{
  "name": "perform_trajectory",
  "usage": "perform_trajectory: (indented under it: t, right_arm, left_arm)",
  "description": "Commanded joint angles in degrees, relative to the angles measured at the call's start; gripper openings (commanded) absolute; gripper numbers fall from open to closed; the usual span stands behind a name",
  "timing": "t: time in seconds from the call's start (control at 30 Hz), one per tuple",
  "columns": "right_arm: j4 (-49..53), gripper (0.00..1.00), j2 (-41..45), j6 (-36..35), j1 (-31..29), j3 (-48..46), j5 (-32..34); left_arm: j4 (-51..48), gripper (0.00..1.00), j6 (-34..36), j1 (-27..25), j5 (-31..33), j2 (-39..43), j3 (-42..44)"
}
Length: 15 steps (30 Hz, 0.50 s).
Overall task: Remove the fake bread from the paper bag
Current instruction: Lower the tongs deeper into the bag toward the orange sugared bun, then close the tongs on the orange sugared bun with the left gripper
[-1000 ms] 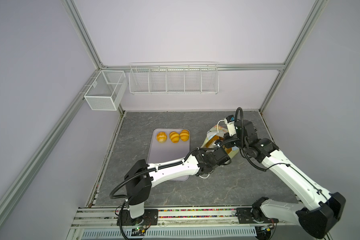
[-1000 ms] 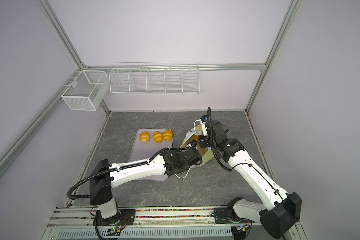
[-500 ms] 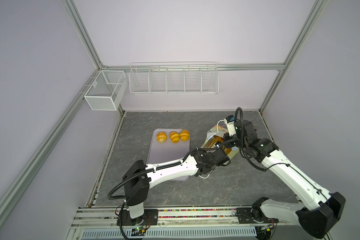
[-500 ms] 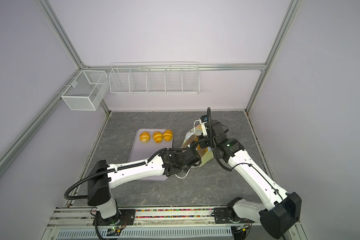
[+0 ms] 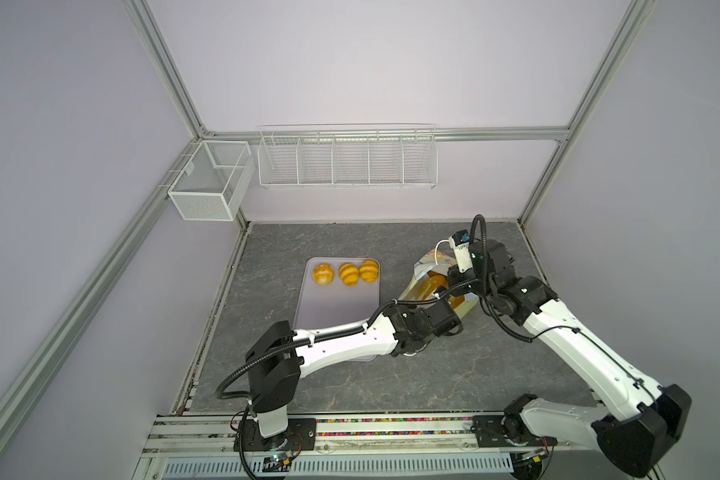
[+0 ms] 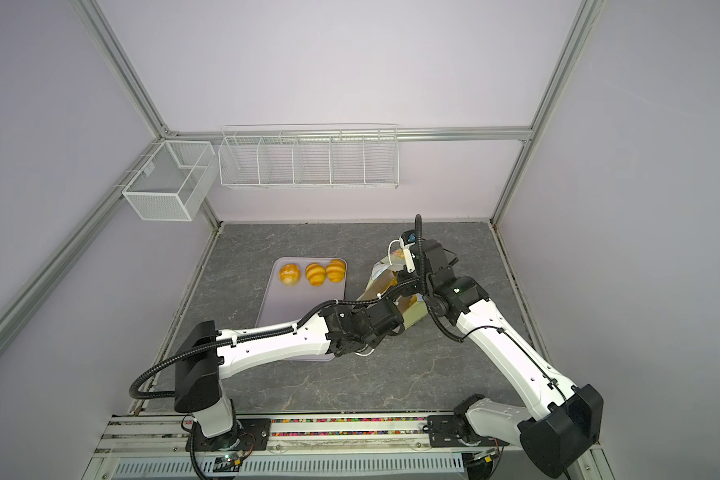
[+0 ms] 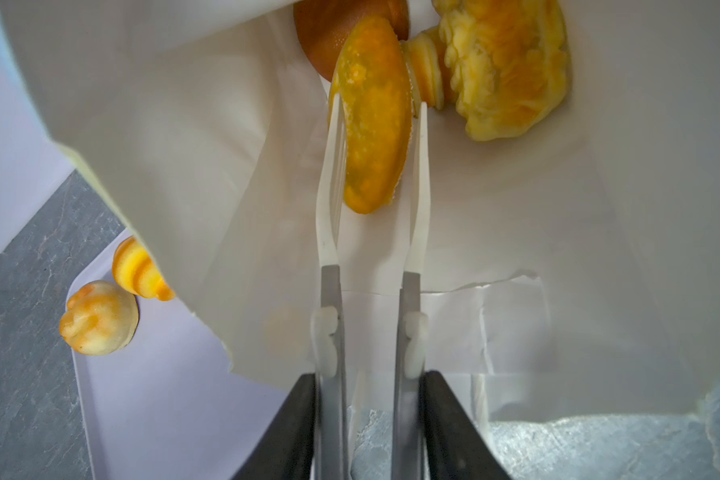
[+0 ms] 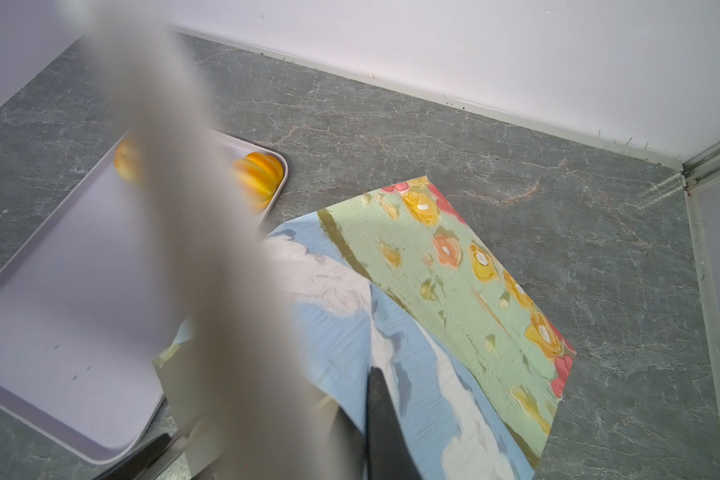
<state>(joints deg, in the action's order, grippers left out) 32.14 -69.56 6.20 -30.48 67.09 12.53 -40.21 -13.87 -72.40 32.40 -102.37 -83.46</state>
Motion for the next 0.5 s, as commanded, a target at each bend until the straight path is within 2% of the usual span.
perform_trajectory:
  t: [0.0, 0.2, 0.47]
  right_arm:
    - [1.3, 0.07, 0.6, 0.5, -0.4, 0.2, -0.4]
    - [1.3, 0.07, 1.2, 0.3, -0.3, 0.0, 0.1]
    - [1.4, 0.07, 1.4, 0.3, -0.4, -0.1, 0.2]
  left_arm:
    - [4.0, 0.4, 2.5, -1.1, 3.8, 1.7, 1.1]
    - [7.1, 0.4, 4.8, -1.5, 4.1, 4.0, 4.1]
    - [5.9, 0.42, 7.7, -2.6, 5.0, -0.5, 2.7]
